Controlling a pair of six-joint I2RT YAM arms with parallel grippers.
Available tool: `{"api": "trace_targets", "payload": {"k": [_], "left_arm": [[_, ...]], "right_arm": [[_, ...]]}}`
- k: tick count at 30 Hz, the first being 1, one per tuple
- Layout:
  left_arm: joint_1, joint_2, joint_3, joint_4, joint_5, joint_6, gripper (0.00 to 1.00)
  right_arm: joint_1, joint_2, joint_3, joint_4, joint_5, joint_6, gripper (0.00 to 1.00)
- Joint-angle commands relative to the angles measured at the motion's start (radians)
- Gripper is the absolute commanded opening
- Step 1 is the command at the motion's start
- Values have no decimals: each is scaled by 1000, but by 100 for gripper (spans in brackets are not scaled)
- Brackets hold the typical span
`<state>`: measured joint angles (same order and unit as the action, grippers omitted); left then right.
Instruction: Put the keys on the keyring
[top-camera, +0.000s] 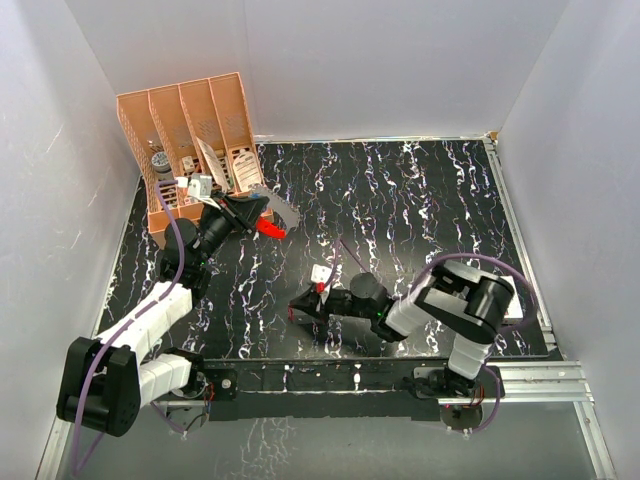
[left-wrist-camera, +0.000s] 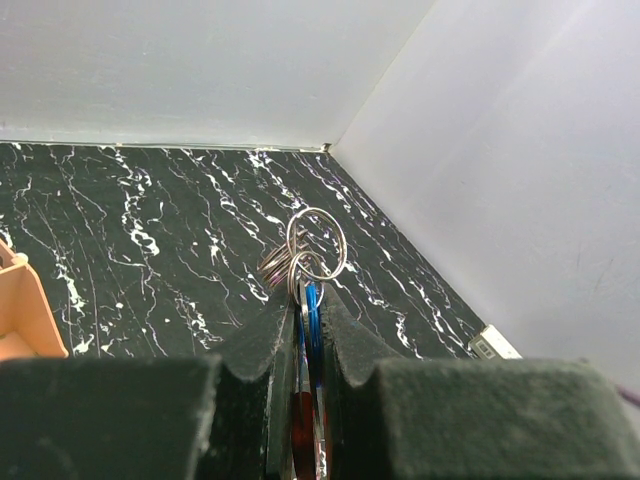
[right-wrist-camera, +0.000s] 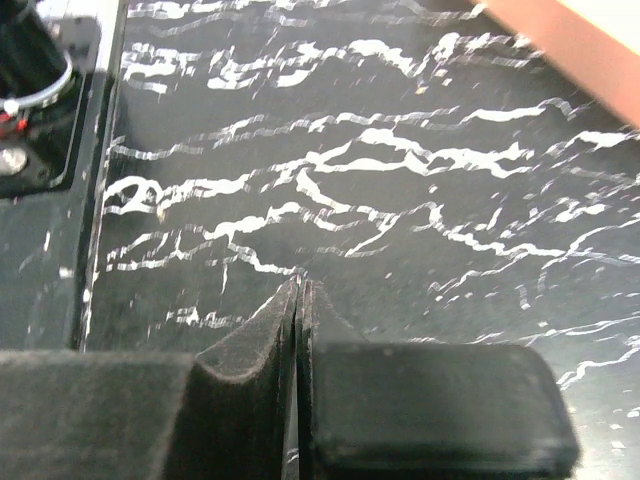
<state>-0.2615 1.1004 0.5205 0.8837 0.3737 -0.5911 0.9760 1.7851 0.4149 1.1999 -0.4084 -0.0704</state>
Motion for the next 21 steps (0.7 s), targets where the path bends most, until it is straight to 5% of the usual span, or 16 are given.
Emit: {"api": "trace_targets", "payload": {"k": [1, 21], "left_arm": [[8, -38, -15, 74, -2, -13, 0], [7, -56, 6, 31, -5, -5, 0]], "right_arm": [[6, -116, 53, -53, 101, 18, 0], [-63, -267, 211, -291, 370, 203, 0]]}}
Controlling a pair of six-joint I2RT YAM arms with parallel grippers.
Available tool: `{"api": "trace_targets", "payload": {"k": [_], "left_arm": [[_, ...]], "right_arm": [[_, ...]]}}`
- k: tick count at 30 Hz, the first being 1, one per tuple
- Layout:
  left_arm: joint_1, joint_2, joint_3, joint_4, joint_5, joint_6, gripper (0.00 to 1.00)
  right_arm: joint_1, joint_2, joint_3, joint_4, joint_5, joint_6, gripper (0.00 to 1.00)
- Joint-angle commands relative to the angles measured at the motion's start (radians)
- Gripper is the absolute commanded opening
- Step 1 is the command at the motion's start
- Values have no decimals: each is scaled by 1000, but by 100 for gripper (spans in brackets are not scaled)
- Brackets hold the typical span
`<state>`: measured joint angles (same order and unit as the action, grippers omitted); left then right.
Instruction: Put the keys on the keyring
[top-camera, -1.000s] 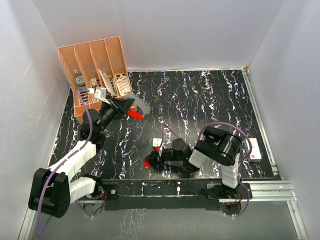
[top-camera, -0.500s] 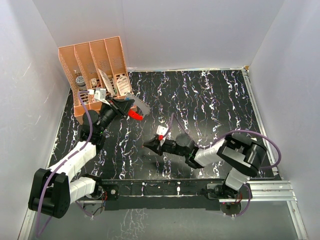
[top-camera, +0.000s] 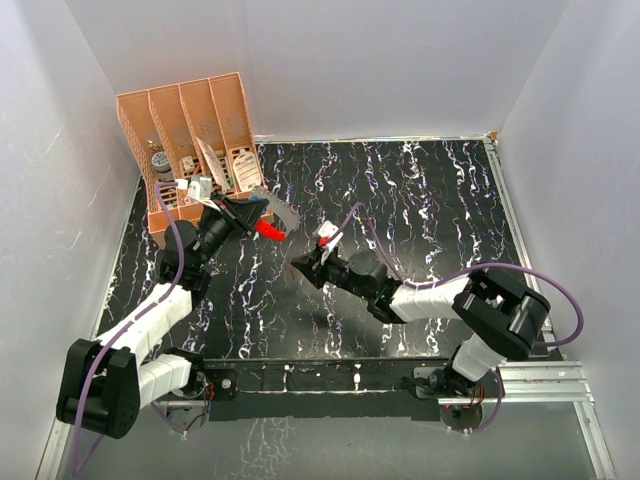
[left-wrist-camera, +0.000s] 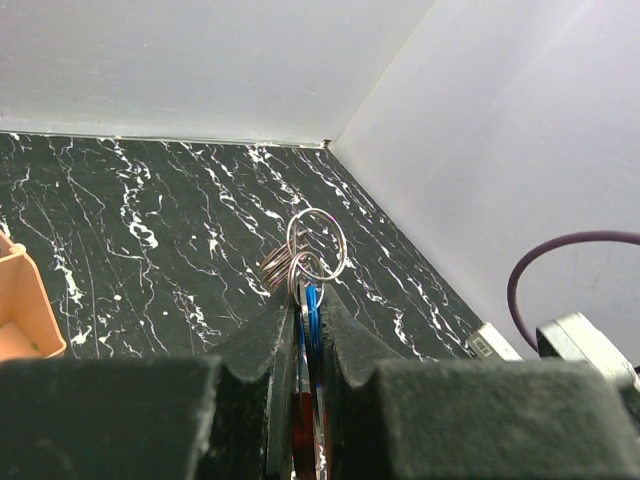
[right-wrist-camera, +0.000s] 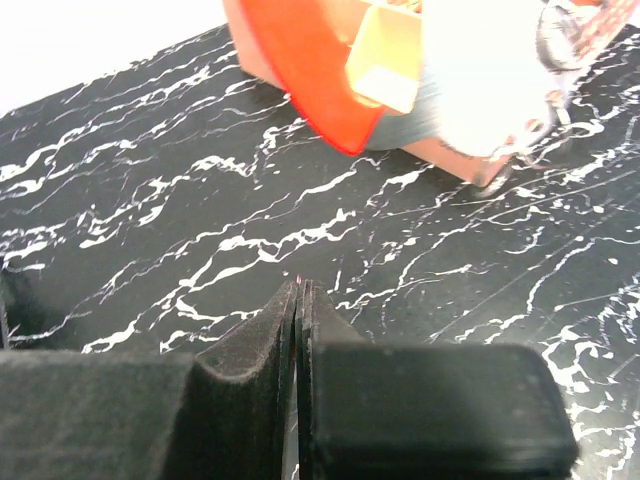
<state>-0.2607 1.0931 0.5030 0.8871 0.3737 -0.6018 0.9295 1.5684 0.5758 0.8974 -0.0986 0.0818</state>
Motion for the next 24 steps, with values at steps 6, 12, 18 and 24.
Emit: {"api": "trace_targets", "payload": {"k": [6, 12, 18, 24], "left_arm": [[6, -48, 24, 21, -4, 5, 0], [6, -45, 30, 10, -2, 8, 0], [6, -45, 32, 3, -1, 9, 0], [7, -39, 35, 6, 4, 9, 0]], "right_arm": [[-55, -76, 55, 29, 83, 85, 0], [-97, -80, 75, 39, 64, 112, 0], [-126, -72, 93, 46, 47, 132, 0], [-137, -57, 115, 39, 26, 151, 0]]}}
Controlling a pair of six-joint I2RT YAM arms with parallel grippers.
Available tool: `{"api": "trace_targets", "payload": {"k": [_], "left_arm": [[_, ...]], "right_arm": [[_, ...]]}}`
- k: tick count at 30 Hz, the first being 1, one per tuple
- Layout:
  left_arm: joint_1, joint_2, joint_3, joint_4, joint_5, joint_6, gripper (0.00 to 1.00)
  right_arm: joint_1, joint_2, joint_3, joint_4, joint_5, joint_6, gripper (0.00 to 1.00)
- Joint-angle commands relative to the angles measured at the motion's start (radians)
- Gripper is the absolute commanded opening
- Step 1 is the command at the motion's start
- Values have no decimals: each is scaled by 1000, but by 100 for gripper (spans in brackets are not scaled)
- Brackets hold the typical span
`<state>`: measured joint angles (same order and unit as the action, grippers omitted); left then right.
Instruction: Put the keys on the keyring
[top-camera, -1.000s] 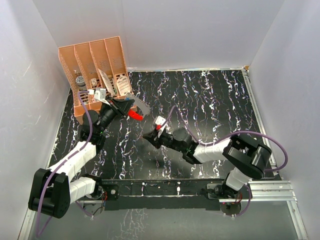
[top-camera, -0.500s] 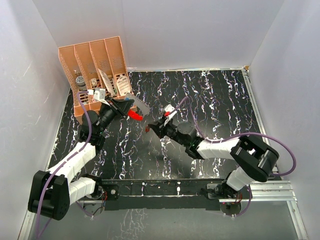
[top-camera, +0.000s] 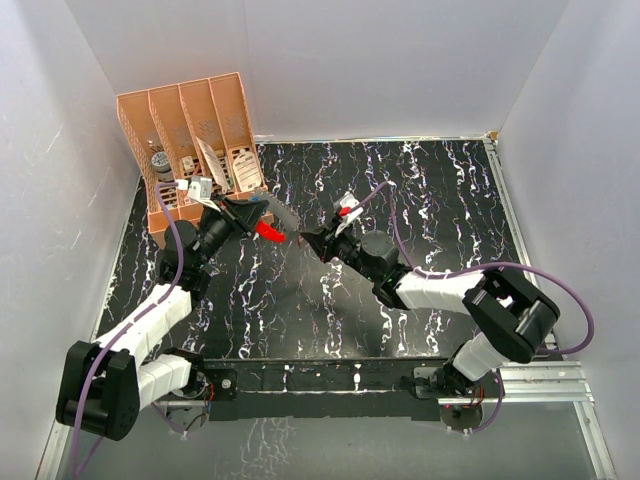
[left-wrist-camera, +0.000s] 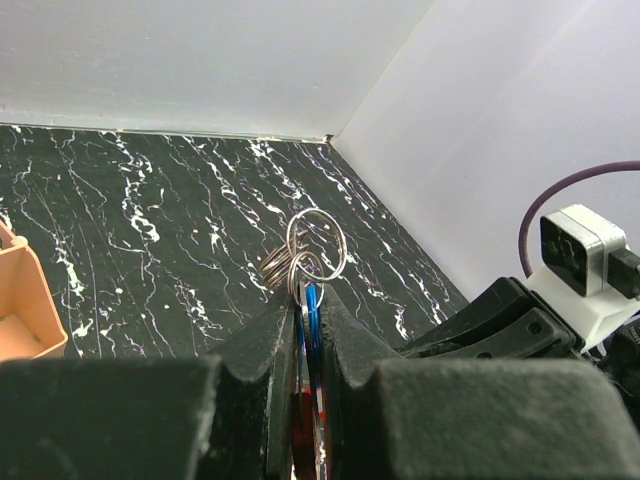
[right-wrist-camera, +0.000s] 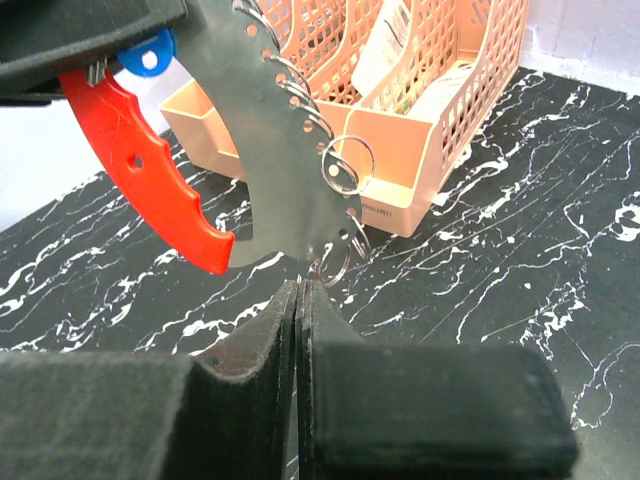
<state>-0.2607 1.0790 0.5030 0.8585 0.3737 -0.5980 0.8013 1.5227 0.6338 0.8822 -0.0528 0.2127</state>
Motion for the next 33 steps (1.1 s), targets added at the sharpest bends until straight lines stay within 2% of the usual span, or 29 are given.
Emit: {"api": "trace_targets", "payload": {"k": [1, 33], "left_arm": [[6, -25, 33, 36, 4, 4, 0], [6, -20, 45, 43, 13, 5, 0]], "right_arm": [[-10, -7, 61, 53, -25, 23, 0], [-34, 31, 95, 0, -39, 73, 0]]}}
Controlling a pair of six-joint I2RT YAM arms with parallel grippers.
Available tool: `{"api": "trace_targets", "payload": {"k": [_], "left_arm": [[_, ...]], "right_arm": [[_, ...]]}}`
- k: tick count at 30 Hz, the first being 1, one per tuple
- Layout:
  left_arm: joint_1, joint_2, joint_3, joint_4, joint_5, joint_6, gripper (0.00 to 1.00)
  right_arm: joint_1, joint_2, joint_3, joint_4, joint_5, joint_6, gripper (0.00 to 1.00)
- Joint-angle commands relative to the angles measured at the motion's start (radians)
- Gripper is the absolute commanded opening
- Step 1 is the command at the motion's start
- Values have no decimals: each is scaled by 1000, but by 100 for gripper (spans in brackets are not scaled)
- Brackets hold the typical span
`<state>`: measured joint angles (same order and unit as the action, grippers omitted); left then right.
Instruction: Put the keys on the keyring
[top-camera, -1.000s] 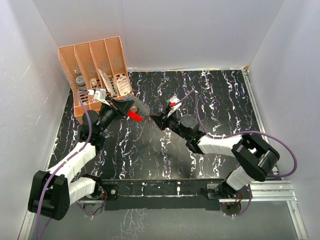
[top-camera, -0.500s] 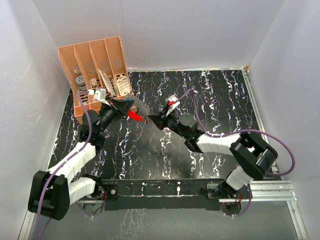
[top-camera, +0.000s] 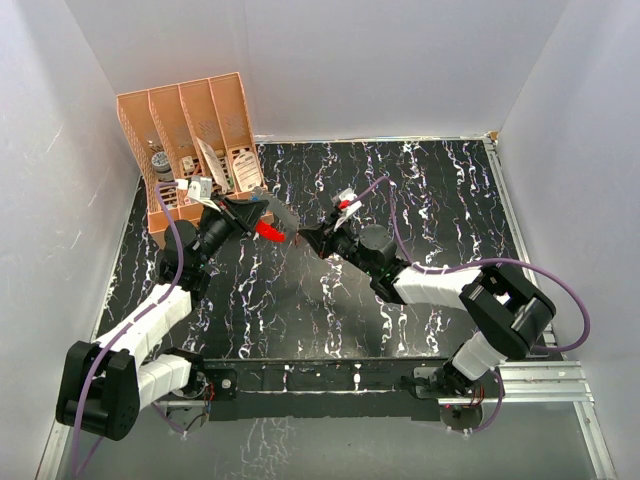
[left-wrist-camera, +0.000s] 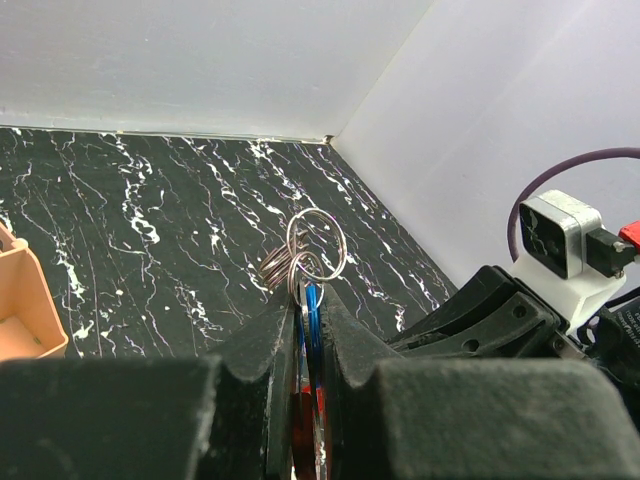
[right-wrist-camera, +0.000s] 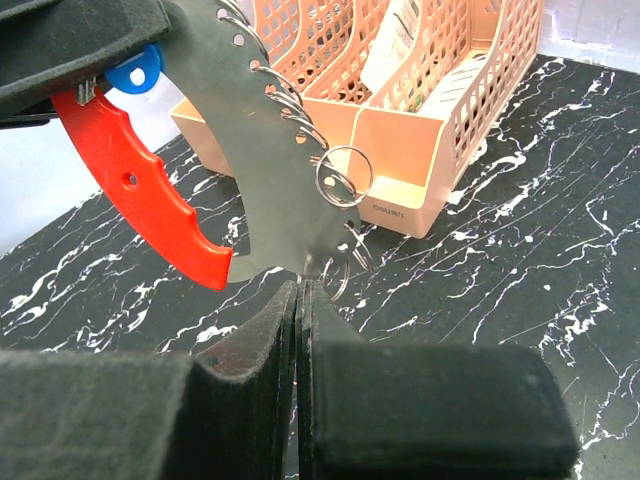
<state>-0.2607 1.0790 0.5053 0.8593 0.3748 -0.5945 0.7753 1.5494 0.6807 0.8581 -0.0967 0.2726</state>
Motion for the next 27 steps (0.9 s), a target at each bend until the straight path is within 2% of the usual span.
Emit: {"api": "trace_targets", "payload": {"k": [1, 27], "left_arm": [[6, -21, 42, 42, 13, 3, 0], [6, -19, 44, 47, 18, 2, 0]], "right_arm": [[-8, 4, 49, 25, 6, 14, 0], [-20, 14, 70, 6, 6, 24, 0]]}}
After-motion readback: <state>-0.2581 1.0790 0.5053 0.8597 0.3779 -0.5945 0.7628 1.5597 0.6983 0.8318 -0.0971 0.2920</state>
